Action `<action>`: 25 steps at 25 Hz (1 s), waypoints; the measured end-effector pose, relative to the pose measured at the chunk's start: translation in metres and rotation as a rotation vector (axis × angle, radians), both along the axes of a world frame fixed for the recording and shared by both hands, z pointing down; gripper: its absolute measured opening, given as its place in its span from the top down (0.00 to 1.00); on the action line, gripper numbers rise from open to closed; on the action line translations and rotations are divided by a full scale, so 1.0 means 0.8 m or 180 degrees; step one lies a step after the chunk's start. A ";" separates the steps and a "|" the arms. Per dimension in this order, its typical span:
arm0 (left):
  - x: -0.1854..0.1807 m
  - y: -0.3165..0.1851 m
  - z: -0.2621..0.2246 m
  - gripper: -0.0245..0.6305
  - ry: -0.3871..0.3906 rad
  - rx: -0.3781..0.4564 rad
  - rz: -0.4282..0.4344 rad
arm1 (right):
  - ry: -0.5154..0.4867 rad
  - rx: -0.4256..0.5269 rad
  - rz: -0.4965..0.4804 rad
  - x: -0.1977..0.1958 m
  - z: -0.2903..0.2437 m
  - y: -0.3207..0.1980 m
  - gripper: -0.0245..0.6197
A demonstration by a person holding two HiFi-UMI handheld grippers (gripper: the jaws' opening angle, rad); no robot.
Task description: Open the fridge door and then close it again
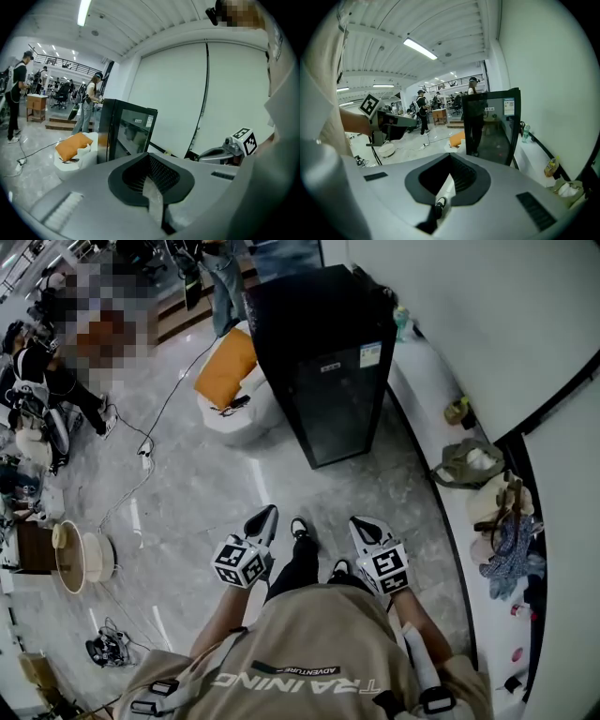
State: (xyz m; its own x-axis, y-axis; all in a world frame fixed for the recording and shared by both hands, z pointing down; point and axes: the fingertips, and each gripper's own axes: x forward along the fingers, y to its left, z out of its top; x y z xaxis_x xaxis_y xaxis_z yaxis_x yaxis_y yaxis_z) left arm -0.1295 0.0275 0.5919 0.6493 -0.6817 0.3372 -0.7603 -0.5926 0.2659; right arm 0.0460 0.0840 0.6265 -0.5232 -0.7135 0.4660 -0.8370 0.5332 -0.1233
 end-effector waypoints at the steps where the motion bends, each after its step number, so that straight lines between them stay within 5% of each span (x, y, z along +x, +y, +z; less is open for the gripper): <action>1: 0.000 -0.009 -0.001 0.96 -0.0005 0.0023 0.0032 | 0.0012 0.0010 0.0009 -0.001 -0.002 -0.010 0.97; 13: -0.036 -0.138 -0.005 0.96 0.0068 0.0102 0.0175 | 0.0022 0.0208 0.0293 -0.037 -0.036 -0.154 0.97; 25: -0.056 -0.246 0.012 0.96 0.0136 0.0089 0.0597 | 0.0161 0.0245 0.0608 -0.074 -0.034 -0.243 0.97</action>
State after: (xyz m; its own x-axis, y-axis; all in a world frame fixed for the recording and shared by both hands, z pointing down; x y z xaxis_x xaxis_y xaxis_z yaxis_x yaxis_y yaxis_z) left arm -0.1740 -0.1690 0.6019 0.7792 -0.5561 0.2890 -0.6241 -0.7306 0.2770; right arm -0.0133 -0.1105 0.5994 -0.3524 -0.8320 0.4286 -0.9278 0.3705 -0.0436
